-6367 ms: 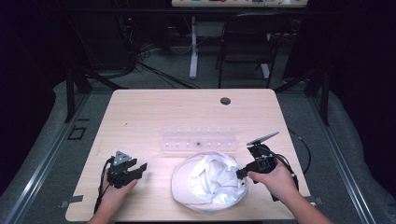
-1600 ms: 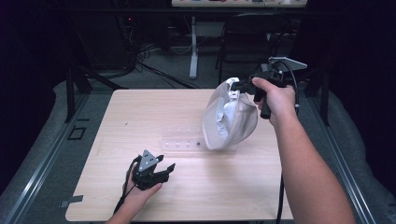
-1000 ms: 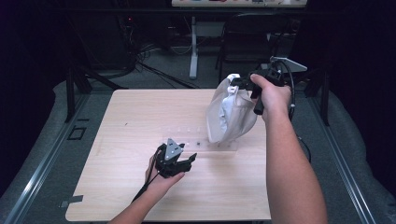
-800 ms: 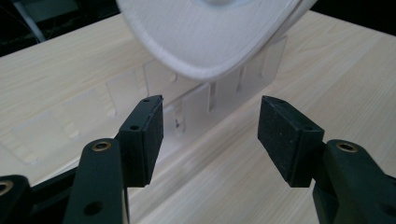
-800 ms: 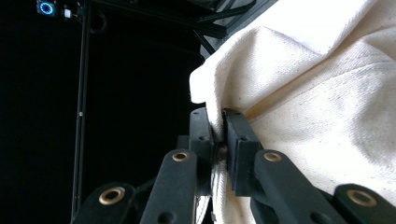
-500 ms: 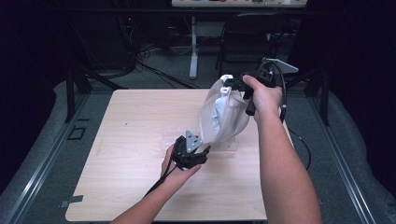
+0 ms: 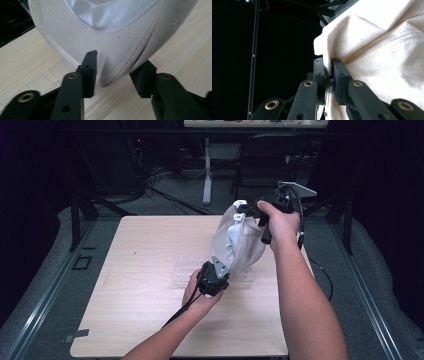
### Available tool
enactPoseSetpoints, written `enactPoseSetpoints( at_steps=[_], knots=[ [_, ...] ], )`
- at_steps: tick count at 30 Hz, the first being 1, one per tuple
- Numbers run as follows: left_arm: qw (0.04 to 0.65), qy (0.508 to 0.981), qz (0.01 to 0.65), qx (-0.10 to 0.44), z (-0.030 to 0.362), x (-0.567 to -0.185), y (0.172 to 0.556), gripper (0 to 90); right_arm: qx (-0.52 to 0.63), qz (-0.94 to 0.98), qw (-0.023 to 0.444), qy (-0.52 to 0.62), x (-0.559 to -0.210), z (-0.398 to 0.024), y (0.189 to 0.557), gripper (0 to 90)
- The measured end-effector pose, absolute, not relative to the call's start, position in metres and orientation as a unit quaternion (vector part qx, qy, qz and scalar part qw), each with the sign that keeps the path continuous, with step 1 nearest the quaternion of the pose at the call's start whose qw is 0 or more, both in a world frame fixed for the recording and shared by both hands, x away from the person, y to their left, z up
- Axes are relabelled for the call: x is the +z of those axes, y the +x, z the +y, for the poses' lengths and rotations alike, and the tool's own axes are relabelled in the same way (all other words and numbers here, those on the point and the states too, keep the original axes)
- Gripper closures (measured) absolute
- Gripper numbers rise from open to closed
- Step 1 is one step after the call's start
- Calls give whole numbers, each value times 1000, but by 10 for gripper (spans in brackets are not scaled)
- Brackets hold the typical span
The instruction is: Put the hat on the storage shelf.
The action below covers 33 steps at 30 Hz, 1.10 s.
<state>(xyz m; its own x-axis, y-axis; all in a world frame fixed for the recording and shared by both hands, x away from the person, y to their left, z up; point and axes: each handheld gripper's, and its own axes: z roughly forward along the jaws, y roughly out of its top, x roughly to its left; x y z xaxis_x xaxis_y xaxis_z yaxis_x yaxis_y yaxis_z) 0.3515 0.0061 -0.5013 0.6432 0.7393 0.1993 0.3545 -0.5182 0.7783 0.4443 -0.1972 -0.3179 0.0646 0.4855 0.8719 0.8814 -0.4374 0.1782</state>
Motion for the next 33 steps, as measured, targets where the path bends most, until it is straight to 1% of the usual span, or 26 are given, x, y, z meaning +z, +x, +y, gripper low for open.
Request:
enactPoseSetpoints(
  at_steps=[2,3,4,11,15,23,27,33],
  knots=[
    [363,830,329,266,8,-500,351,682,-479,-490,203,-699,-317,-197,444,830],
    [366,831,327,263,14,-499,352,739,-478,-493,202,-699,-317,-196,444,829],
    [366,831,327,263,14,-499,352,749,-478,-493,202,-699,-317,-196,444,829],
    [394,831,318,233,33,-497,357,787,-475,-504,202,-693,-313,-190,443,829],
    [419,831,300,208,43,-499,357,802,-471,-511,200,-690,-312,-184,445,829],
    [441,825,300,190,58,-504,360,807,-464,-522,200,-687,-315,-176,446,829],
    [461,816,307,164,71,-508,365,810,-461,-525,203,-686,-318,-170,447,828],
    [470,811,311,158,76,-514,363,814,-460,-529,208,-682,-321,-164,449,828]
  ],
)
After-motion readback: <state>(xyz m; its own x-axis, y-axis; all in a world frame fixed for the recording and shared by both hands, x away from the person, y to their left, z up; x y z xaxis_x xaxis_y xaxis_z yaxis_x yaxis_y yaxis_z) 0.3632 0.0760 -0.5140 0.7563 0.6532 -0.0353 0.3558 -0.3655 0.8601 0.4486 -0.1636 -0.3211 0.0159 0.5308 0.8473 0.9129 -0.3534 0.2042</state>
